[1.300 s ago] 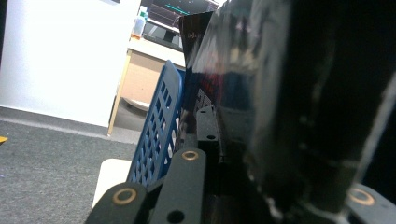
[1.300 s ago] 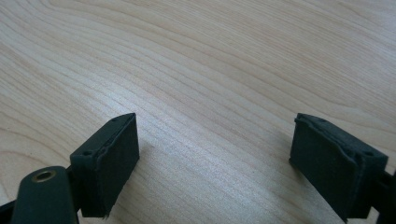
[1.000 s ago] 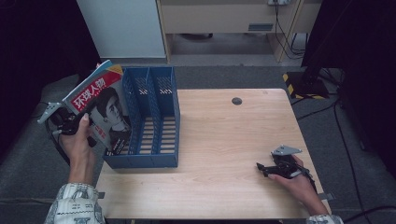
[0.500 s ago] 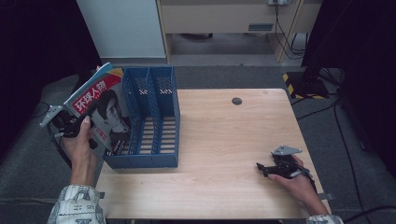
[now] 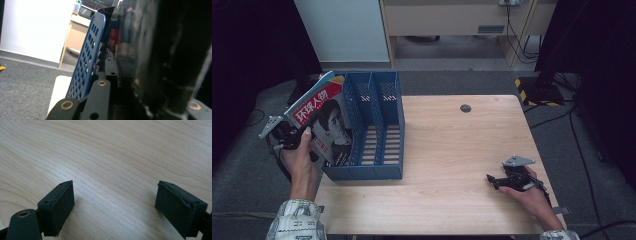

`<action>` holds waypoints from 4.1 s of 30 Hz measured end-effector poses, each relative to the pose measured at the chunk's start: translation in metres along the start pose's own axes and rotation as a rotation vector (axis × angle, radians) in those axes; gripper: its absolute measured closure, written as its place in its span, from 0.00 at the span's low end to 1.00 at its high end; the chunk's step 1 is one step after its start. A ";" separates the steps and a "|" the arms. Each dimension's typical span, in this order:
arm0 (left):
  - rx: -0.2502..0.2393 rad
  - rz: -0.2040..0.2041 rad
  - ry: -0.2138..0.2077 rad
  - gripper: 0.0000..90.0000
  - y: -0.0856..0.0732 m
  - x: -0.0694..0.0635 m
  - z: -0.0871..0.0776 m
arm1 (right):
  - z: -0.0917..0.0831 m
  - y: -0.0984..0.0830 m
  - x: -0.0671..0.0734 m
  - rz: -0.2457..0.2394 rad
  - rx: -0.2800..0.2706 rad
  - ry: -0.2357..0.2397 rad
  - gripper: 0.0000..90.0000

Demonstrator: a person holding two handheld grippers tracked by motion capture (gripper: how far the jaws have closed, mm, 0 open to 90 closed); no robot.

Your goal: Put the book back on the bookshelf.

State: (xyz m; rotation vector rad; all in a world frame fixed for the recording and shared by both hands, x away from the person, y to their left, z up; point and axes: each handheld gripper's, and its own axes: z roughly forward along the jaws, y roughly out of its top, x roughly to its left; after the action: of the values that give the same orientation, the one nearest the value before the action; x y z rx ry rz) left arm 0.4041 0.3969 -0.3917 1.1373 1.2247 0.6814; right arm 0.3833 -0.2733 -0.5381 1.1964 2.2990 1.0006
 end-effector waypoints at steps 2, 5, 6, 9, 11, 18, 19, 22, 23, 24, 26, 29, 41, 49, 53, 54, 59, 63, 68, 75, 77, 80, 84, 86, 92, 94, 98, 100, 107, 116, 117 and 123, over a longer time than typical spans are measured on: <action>0.002 0.001 0.001 0.95 -0.001 0.000 0.000 | 0.000 0.000 0.000 0.000 0.000 0.000 0.17; 0.004 0.005 0.001 0.95 -0.002 0.000 0.000 | 0.000 0.000 0.000 0.000 0.000 0.000 0.17; 0.010 0.015 0.004 0.95 -0.003 -0.001 0.000 | 0.000 0.000 0.000 0.000 0.000 0.000 0.17; 0.020 0.017 0.009 0.95 -0.006 0.000 0.000 | 0.000 0.000 0.000 0.000 0.000 0.000 0.17; 0.013 0.002 0.005 0.95 -0.008 0.002 0.000 | 0.000 0.000 0.000 0.000 0.000 0.000 0.17; 0.011 0.004 0.011 0.95 -0.009 0.002 -0.001 | 0.000 0.000 0.000 0.000 0.000 0.000 0.17; 0.009 0.002 0.013 0.95 -0.009 0.002 -0.001 | 0.000 0.000 0.000 0.000 0.000 0.000 0.17; 0.007 0.001 0.018 0.95 -0.010 0.003 -0.002 | 0.000 0.000 0.000 0.000 -0.002 -0.001 0.17; 0.008 -0.001 0.019 0.95 -0.010 0.003 -0.002 | 0.000 0.000 0.000 0.000 0.000 0.000 0.17; 0.009 0.000 0.022 0.95 -0.011 0.003 -0.002 | 0.000 0.000 0.000 0.000 0.000 0.000 0.17; 0.008 -0.001 0.024 0.95 -0.011 0.004 -0.003 | 0.000 0.000 0.000 0.000 -0.002 -0.001 0.17; 0.007 -0.002 0.028 0.95 -0.011 0.005 -0.004 | 0.000 0.000 0.000 0.000 0.000 0.000 0.17; 0.010 -0.009 0.040 0.94 -0.014 0.008 -0.005 | 0.000 0.000 0.000 0.000 0.000 0.000 0.17; 0.018 -0.013 0.043 0.94 -0.017 0.010 -0.005 | 0.000 0.000 0.000 0.000 0.000 0.000 0.17; 0.027 -0.009 0.050 0.94 -0.017 0.010 -0.005 | 0.000 0.000 0.000 0.000 0.000 0.000 0.17; 0.029 -0.006 0.051 0.94 -0.017 0.009 -0.005 | 0.000 0.000 0.000 0.000 -0.001 0.000 0.17; 0.041 0.010 0.062 0.94 -0.018 0.008 -0.004 | 0.000 0.000 0.000 0.000 0.000 0.000 0.17; 0.044 0.011 0.065 0.94 -0.018 0.008 -0.005 | 0.000 0.000 0.000 0.000 0.000 0.000 0.17; 0.049 0.013 0.071 0.94 -0.018 0.007 -0.004 | 0.000 0.000 0.000 0.000 0.000 0.000 0.17; 0.061 0.009 0.075 0.93 -0.017 0.007 -0.003 | 0.000 0.000 0.000 0.000 0.000 0.000 0.17; 0.071 0.010 0.078 0.92 -0.016 0.006 -0.002 | 0.000 0.000 0.000 0.001 0.000 0.000 0.17; 0.084 0.008 0.089 0.90 -0.014 0.006 -0.001 | 0.000 0.000 0.000 0.000 0.000 0.000 0.17; 0.078 0.022 0.094 0.88 -0.008 0.002 0.001 | 0.000 0.000 0.000 0.000 0.000 0.000 0.17; 0.079 0.033 0.097 0.88 -0.004 0.000 0.002 | 0.000 0.000 0.000 0.000 0.000 0.000 0.17; 0.082 0.062 0.106 0.86 0.009 -0.005 0.003 | 0.000 0.000 0.000 0.000 0.000 0.000 0.17; 0.087 0.069 0.114 0.84 0.012 -0.007 0.004 | 0.000 0.000 0.000 0.000 0.000 0.000 0.17; 0.096 0.080 0.122 0.84 0.018 -0.010 0.006 | 0.000 0.000 0.000 0.001 -0.002 0.000 0.17; 0.098 0.082 0.122 0.84 0.019 -0.010 0.006 | 0.000 0.000 0.000 0.000 -0.001 -0.001 0.17; 0.119 0.045 0.124 0.91 0.024 -0.009 0.012 | 0.000 0.000 0.000 0.000 -0.001 -0.001 0.17; 0.078 0.063 0.119 0.96 0.023 -0.008 0.006 | 0.000 0.000 0.000 0.001 -0.003 -0.002 0.17; 0.071 0.070 0.123 0.96 0.023 -0.009 0.005 | 0.000 0.000 0.000 0.001 -0.003 -0.002 0.17; 0.039 0.067 0.122 0.96 0.025 -0.011 0.004 | 0.000 0.000 0.000 0.000 -0.003 -0.002 0.17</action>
State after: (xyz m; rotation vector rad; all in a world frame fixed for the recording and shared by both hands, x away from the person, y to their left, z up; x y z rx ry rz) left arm 0.4089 0.3947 -0.3645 1.1878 1.3129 0.7900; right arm 0.3834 -0.2732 -0.5383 1.1963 2.2954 1.0020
